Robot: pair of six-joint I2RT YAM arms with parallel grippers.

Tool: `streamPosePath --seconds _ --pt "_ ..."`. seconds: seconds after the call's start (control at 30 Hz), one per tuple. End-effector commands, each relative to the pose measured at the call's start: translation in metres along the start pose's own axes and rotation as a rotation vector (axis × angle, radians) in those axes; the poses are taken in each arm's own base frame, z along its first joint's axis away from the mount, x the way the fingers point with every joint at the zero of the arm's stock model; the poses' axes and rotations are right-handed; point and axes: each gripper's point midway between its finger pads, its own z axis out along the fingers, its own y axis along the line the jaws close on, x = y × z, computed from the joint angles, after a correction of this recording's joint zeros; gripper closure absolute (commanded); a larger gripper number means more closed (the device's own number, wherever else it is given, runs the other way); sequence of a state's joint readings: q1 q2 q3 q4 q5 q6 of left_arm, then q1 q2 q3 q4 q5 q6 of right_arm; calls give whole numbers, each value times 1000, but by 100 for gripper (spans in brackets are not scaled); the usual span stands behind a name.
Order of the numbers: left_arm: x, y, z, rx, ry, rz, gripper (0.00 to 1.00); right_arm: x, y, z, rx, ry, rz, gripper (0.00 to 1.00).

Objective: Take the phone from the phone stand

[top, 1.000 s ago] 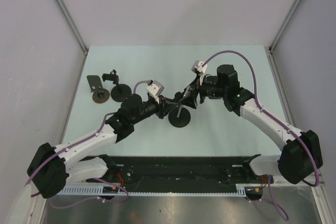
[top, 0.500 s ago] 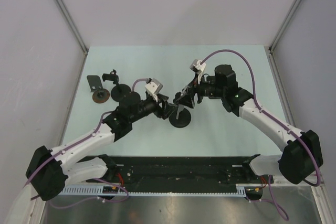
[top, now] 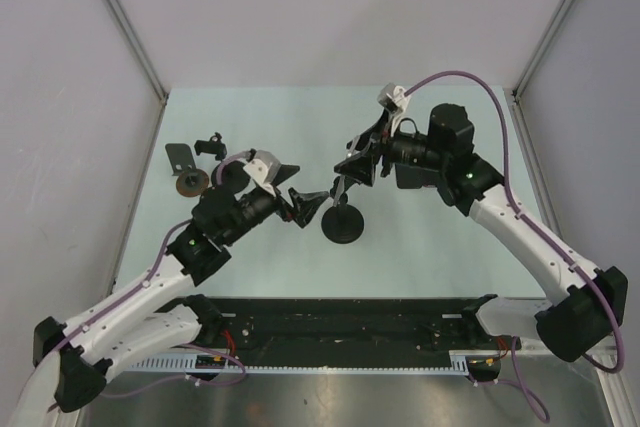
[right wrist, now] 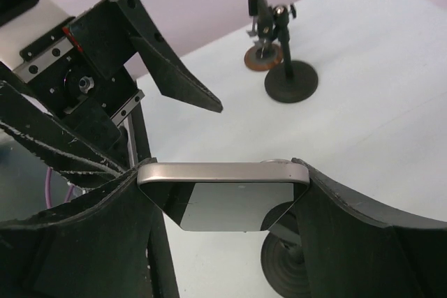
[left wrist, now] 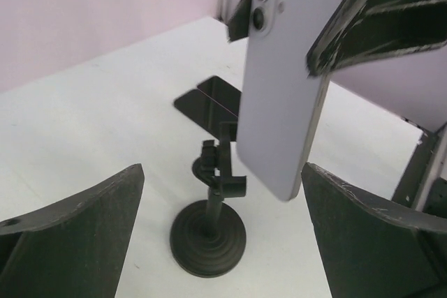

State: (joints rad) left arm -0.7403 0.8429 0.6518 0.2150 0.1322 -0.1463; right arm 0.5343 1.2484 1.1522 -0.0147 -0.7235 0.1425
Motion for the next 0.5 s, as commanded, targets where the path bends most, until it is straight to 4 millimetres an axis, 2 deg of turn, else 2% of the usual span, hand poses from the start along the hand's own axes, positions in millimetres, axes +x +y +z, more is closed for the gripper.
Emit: streamPosePath --seconds 0.0,0.07,0.1,0.13,0.2,0.23,0.27,0.3,0.33,0.37,0.4,0.43,0.47 --pt "-45 14 -17 -101 -113 83 0 -64 17 -29 9 -115 -80 100" --pt "-51 26 -25 -170 -131 110 0 -78 12 -41 61 -132 -100 100" --pt "-52 30 -29 -194 -136 121 0 -75 -2 -49 121 -111 -98 100" --pt "-57 37 -37 -242 -154 138 0 -81 -13 -56 194 -118 -101 100" --pt "-56 46 -44 -295 -160 139 0 -72 -40 -72 311 -73 -65 100" --pt "-58 54 -50 -339 -163 174 0 -78 -52 -81 379 -73 -60 100" --pt "-57 57 -53 -355 -159 183 0 -63 -66 -85 431 -19 -6 100" --pt "-55 59 -55 -369 -154 190 0 -61 -77 -92 479 -2 13 100" --pt "-55 62 -57 -382 -150 201 0 -56 -102 -107 595 15 37 100" --pt "-53 65 -60 -402 -148 203 0 -50 -111 -118 662 57 70 100" --pt "-52 67 -61 -410 -144 207 0 -38 -130 -124 727 107 102 100" --pt "-50 68 -61 -416 -138 211 0 -30 -151 -141 843 146 110 100" --pt "-47 71 -62 -428 -132 212 0 -25 -157 -151 900 192 130 100"
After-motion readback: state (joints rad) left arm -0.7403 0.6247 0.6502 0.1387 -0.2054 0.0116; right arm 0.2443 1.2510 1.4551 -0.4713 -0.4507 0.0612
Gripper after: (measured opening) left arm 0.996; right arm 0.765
